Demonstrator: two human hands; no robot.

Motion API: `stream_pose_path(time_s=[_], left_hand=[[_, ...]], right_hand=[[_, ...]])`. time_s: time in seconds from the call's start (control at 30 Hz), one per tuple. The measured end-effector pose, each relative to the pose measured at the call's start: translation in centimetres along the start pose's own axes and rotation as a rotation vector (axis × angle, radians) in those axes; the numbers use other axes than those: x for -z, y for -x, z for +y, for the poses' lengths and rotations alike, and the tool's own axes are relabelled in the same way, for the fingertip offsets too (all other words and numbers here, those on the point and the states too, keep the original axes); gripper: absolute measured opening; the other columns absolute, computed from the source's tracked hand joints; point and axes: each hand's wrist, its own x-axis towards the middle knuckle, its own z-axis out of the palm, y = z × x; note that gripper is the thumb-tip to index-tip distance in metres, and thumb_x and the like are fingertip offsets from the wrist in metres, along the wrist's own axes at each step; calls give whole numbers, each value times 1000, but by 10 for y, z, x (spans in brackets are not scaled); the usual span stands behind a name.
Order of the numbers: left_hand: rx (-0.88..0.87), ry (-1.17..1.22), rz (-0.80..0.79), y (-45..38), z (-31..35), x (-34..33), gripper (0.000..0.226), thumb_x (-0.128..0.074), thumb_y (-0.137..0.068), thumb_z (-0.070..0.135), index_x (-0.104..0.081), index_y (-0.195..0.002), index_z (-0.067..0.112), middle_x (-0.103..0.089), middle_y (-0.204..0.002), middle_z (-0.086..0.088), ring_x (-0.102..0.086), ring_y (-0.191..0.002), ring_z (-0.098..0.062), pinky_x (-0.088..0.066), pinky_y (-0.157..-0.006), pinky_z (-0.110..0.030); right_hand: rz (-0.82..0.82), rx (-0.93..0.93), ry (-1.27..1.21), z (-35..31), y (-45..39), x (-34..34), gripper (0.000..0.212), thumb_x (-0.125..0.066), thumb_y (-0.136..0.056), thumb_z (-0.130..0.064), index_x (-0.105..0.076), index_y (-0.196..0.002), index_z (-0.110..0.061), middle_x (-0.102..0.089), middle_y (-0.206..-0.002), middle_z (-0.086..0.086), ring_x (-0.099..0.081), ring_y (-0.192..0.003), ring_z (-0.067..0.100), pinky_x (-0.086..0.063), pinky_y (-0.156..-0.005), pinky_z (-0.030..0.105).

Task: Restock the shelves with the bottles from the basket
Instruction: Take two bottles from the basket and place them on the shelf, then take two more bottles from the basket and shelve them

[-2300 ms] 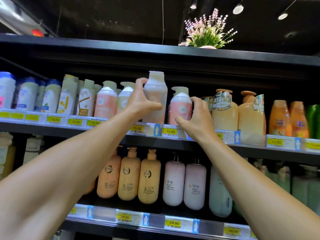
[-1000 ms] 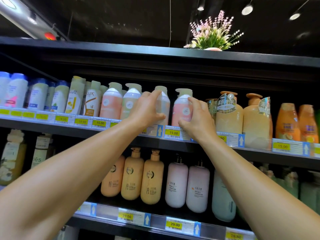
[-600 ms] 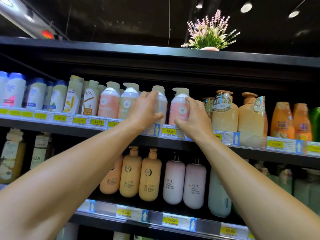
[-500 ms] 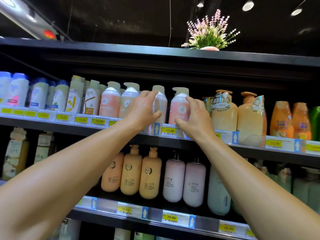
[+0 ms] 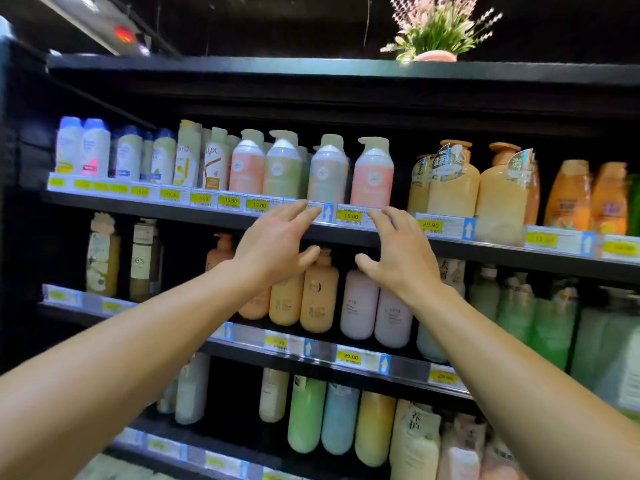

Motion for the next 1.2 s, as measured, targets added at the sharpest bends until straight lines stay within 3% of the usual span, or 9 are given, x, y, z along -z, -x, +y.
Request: stream_pose_path(time_s=[0.3,0.57,0.73,0.9,1.0,1.2], left_hand=[[-2,105,-92,111,14,27,68,-73,-84,32,-49,-144,11,-47,-149,-16,-45,-136,-32,-33,-114,-39],[-8,154,-275,224,29,63,70,-64,-90,39,-39,-151,15,-38,-156,-10,-34,-143,-25,-24,-118,-35],[-29,215,-374,288,55,71,70,-68,-88,38,-43,-149,13,-41,-153,-13,-39,-140,-29,-29,-117,-39],[-55,261,-486,346,97,65,71,-67,-88,42,-42,-150,16,-40,-154,-11,-39,-140,-29,-29,-117,-40],[-50,298,-557,381,129,57,73,-63,-89,46,-37,-152,22,-35,-158,-5,-34,-143,-26,-28,-117,-39],[-85,382,-729,442,212,39,75,-61,-90,47,-31,-155,24,-30,-160,-5,-31,-144,-25,-28,-118,-40]], right_hand=[[-157,-28,54,-44,92,11,78,-67,-85,-44,-33,-152,-21,-30,-156,4,-20,-146,28,-17,-121,40],[-275,-67,76,-93,201,30,77,-65,-86,-48,-35,-150,-19,-35,-152,4,-23,-144,28,-19,-120,39],[-388,-140,58,-111,279,44,80,-66,-85,-49,-32,-152,-21,-31,-157,2,-20,-147,25,-14,-119,35],[-501,-203,61,-109,363,60,77,-62,-87,-50,-31,-152,-21,-34,-151,0,-25,-142,23,-25,-118,39],[-586,-269,51,-99,418,69,77,-59,-89,-52,-28,-153,-23,-30,-156,-1,-18,-147,24,-18,-121,39],[-701,-343,20,-64,535,93,78,-62,-86,-51,-34,-151,-18,-38,-151,2,-28,-143,26,-21,-120,38]])
